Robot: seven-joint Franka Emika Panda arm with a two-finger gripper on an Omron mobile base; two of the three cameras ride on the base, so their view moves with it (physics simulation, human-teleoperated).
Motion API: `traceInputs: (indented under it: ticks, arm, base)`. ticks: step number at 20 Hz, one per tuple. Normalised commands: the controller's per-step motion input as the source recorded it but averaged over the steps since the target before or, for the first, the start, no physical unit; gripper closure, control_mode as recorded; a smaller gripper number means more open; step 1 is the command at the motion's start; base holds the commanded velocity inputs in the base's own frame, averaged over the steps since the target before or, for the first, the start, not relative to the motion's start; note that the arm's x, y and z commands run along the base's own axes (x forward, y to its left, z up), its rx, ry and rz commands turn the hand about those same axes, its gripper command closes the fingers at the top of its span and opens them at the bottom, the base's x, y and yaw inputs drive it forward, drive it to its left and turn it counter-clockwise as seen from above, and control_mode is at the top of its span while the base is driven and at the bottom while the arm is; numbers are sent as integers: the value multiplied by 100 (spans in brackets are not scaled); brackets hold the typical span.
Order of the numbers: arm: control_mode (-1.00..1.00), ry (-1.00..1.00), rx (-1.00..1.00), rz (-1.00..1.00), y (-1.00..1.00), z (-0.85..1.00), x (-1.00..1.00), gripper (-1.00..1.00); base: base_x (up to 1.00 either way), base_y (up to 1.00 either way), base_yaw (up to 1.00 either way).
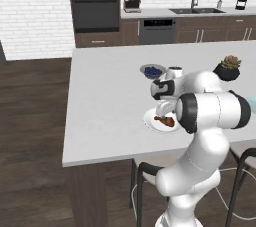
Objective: Pick the chicken drumstick and cucumber from their plates and place them in the bowl. Then put the bowl in the fridge.
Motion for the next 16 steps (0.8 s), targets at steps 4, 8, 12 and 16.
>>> traceInputs:
  ticks: [4,8,12,16]
  arm:
    - [-100,4,0,8,-8,-31,8,-100]
    - [-100,5,0,7,-1,-24,1,-100]
    - [-100,5,0,6,0,-29,0,-100]
    - [-100,6,0,7,0,-30,0,100]
  base:
    - [0,0,0]
    - [0,0,0]
    - [0,0,0]
    - [0,0,0]
